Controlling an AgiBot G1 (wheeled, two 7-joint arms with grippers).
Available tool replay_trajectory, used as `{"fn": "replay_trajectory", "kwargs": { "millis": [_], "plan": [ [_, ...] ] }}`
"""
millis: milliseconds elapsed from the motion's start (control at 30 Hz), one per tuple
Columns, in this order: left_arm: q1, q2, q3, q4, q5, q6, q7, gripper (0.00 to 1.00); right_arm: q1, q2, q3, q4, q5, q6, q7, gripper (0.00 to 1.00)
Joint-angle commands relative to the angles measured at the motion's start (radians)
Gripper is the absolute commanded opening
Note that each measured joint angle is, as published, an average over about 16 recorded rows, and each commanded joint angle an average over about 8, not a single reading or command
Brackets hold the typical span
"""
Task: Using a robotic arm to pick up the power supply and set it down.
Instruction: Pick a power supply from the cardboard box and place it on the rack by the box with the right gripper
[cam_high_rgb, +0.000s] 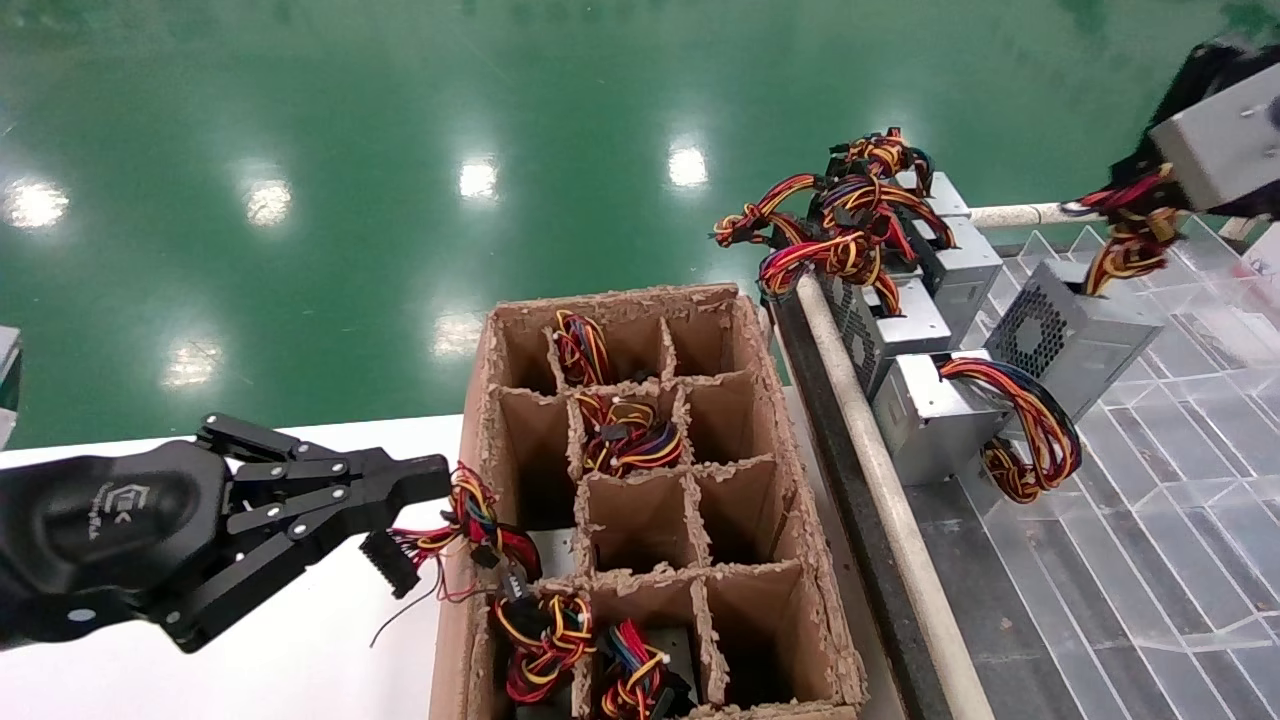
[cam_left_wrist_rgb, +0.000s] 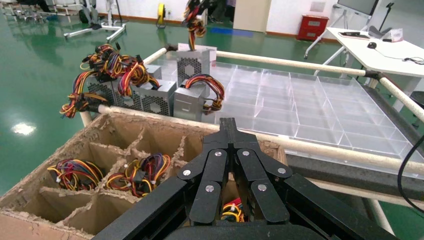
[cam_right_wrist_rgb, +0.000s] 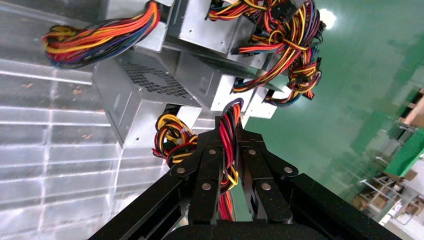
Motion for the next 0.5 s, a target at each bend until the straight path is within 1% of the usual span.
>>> {"fn": "replay_trajectory", "kwargs": {
  "millis": [33, 233, 500],
  "plan": [
    [0.000, 0.000, 0.000, 0.000, 0.000, 0.000, 0.000, 0.00, -0.021, -0.009, 0.003, -0.037, 0.009, 0.018, -0.024, 0.00],
    [0.000, 0.000, 0.000, 0.000, 0.000, 0.000, 0.000, 0.00, -0.070, -0.044, 0.020, -0.163, 0.038, 0.067, -0.098, 0.00],
    [0.000, 0.000, 0.000, 0.000, 0.000, 0.000, 0.000, 0.00, -0.123, -0.094, 0.052, -0.309, 0.095, 0.097, -0.196, 0.00]
  ]
}}
